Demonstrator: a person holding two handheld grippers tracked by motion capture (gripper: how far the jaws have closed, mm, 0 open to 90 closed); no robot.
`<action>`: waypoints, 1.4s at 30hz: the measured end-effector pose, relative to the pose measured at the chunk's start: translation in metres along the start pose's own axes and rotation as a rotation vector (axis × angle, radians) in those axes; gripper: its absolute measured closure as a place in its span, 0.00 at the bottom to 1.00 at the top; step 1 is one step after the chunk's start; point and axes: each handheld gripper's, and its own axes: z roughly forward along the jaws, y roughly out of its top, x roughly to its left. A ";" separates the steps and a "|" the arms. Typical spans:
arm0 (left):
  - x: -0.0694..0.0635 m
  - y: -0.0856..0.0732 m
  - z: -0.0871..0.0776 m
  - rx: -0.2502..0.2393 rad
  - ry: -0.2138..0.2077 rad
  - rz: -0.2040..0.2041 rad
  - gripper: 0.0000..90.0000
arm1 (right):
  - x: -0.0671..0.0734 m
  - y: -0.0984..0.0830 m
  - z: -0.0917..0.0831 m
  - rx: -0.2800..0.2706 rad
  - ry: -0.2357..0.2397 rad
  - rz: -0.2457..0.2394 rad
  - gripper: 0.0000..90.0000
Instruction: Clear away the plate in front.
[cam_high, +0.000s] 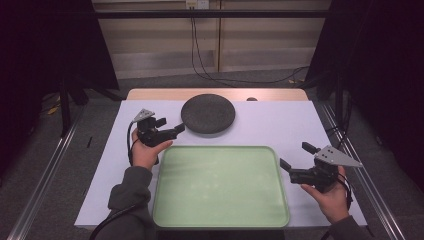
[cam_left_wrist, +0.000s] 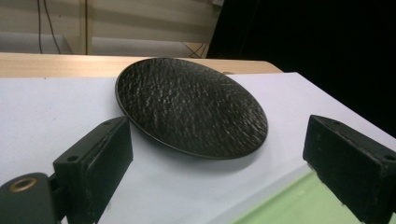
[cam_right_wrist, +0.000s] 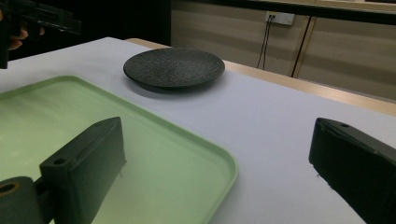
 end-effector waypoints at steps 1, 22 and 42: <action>0.002 0.001 0.006 0.003 0.010 0.002 0.09 | 0.000 0.000 0.000 0.000 0.000 -0.002 0.04; 0.021 0.012 0.044 0.047 0.089 -0.045 0.09 | -0.001 0.000 -0.001 -0.006 0.007 0.000 0.04; 0.037 0.021 0.072 0.050 0.112 -0.107 0.05 | -0.003 0.000 -0.002 -0.016 0.013 0.009 0.04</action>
